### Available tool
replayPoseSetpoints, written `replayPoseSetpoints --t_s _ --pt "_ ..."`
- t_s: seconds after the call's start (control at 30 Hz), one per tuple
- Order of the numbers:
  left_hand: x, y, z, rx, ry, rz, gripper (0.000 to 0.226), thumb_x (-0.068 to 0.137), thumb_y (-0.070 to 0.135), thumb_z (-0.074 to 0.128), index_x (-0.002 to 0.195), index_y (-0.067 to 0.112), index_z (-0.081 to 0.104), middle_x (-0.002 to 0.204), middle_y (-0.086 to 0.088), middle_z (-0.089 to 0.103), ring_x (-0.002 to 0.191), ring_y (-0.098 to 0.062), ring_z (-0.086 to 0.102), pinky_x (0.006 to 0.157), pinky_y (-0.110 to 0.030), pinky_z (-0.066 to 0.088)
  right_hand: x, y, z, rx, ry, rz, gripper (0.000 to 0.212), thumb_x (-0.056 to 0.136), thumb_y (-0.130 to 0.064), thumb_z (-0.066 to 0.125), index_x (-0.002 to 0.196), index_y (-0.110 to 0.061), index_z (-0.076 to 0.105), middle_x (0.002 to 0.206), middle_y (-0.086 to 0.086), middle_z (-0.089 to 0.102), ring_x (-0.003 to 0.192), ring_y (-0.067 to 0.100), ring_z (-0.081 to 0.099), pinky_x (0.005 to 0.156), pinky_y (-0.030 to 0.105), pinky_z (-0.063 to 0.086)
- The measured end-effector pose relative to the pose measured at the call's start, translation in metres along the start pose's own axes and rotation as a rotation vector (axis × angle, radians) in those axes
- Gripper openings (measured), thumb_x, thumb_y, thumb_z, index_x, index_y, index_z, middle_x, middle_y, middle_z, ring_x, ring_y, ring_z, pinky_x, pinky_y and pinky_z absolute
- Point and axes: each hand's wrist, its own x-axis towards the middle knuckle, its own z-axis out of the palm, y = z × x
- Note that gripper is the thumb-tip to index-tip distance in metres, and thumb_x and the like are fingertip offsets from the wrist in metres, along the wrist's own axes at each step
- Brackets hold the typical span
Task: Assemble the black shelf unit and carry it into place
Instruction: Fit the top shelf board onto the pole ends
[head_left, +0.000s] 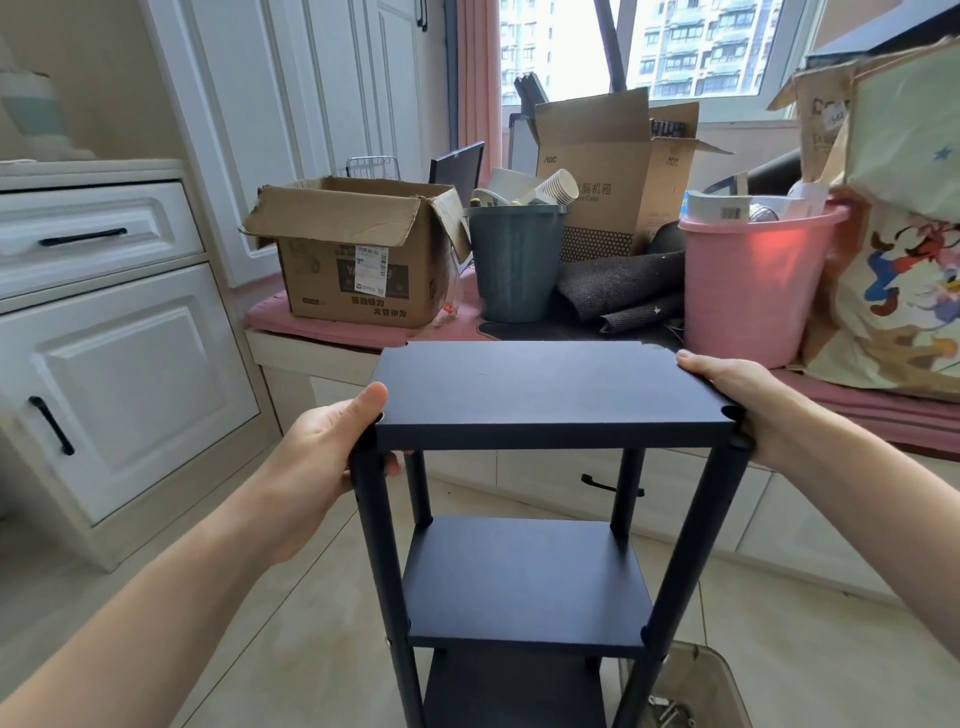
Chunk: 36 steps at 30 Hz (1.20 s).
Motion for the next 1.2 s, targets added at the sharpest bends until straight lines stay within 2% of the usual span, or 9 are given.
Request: replayPoseSetpoints --t_s 0.1,0.2,0.37,0.43,0.53,0.6,0.67,0.83,1.2 --pt "0.002 0.000 0.000 -0.013 0.002 -0.014 0.041 0.078 0.063 0.057 0.069 0.028 0.076 0.067 0.001 0.060 0.060 -0.014 0.058 0.072 -0.033 0.047 0.000 0.001 -0.001 0.003 -0.013 -0.002 0.023 0.094 -0.040 0.063 0.094 -0.018 0.057 0.053 -0.006 0.056 0.033 0.005 0.049 0.037 0.015 0.036" --pt "0.003 0.001 -0.001 -0.032 -0.020 -0.020 0.039 0.080 0.056 0.059 0.066 0.021 0.071 0.067 -0.005 0.055 0.061 -0.017 0.054 0.071 -0.035 0.044 0.001 0.001 -0.001 0.043 -0.013 -0.013 0.026 0.094 -0.038 0.064 0.080 -0.015 0.060 0.042 -0.008 0.057 0.030 0.005 0.050 0.033 0.012 0.036" --pt "0.005 0.000 -0.003 -0.046 -0.045 -0.019 0.036 0.082 0.050 0.059 0.063 0.021 0.070 0.063 -0.004 0.052 0.059 -0.018 0.052 0.059 -0.024 0.049 0.006 0.002 0.001 0.051 0.001 -0.021 0.026 0.092 -0.041 0.065 0.083 -0.017 0.061 0.046 -0.007 0.058 0.034 0.007 0.051 0.039 0.016 0.038" --pt "0.005 -0.001 -0.004 -0.049 -0.039 -0.021 0.033 0.082 0.048 0.060 0.064 0.022 0.071 0.064 -0.004 0.054 0.058 -0.019 0.052 0.061 -0.028 0.048 0.009 0.005 0.002 0.028 0.015 -0.029 0.027 0.093 -0.039 0.064 0.089 -0.013 0.061 0.054 -0.004 0.060 0.040 0.012 0.054 0.046 0.019 0.040" --pt "0.005 -0.002 -0.003 -0.080 -0.030 -0.035 0.028 0.082 0.044 0.062 0.073 0.019 0.070 0.069 -0.005 0.057 0.057 -0.020 0.054 0.065 -0.036 0.044 0.012 0.020 0.004 -0.030 -0.018 -0.017 0.031 0.098 -0.033 0.059 0.085 -0.005 0.060 0.049 -0.003 0.064 0.038 0.011 0.059 0.042 0.018 0.045" --pt "0.005 -0.002 0.000 -0.089 -0.019 -0.051 0.028 0.085 0.041 0.062 0.080 0.014 0.067 0.068 -0.005 0.057 0.055 -0.020 0.053 0.065 -0.036 0.043 0.012 0.030 0.003 -0.004 -0.055 0.015 0.030 0.098 -0.032 0.058 0.087 -0.005 0.063 0.057 0.000 0.068 0.045 0.014 0.063 0.046 0.020 0.049" --pt "0.005 -0.001 0.004 -0.071 -0.008 -0.066 0.029 0.093 0.037 0.058 0.083 0.011 0.063 0.064 -0.004 0.054 0.055 -0.019 0.052 0.065 -0.035 0.042 0.013 0.033 0.000 0.047 -0.070 0.041 0.027 0.098 -0.031 0.059 0.096 -0.006 0.065 0.074 0.005 0.070 0.058 0.019 0.065 0.059 0.026 0.052" --pt "0.006 0.004 0.008 -0.078 0.012 -0.102 0.028 0.100 0.033 0.054 0.086 0.010 0.062 0.059 -0.003 0.051 0.052 -0.018 0.049 0.063 -0.033 0.040 0.017 0.026 -0.004 0.089 -0.060 0.030 0.025 0.095 -0.030 0.064 0.091 -0.006 0.065 0.060 0.002 0.071 0.045 0.015 0.066 0.040 0.024 0.052" --pt "0.016 0.002 -0.005 -0.011 -0.007 -0.127 0.037 0.098 0.028 0.057 0.068 0.019 0.078 0.068 -0.007 0.063 0.054 -0.022 0.061 0.062 -0.036 0.045 0.018 0.025 0.001 0.062 -0.049 0.013 0.027 0.095 -0.031 0.064 0.084 -0.006 0.063 0.055 0.001 0.069 0.042 0.014 0.064 0.042 0.024 0.053"
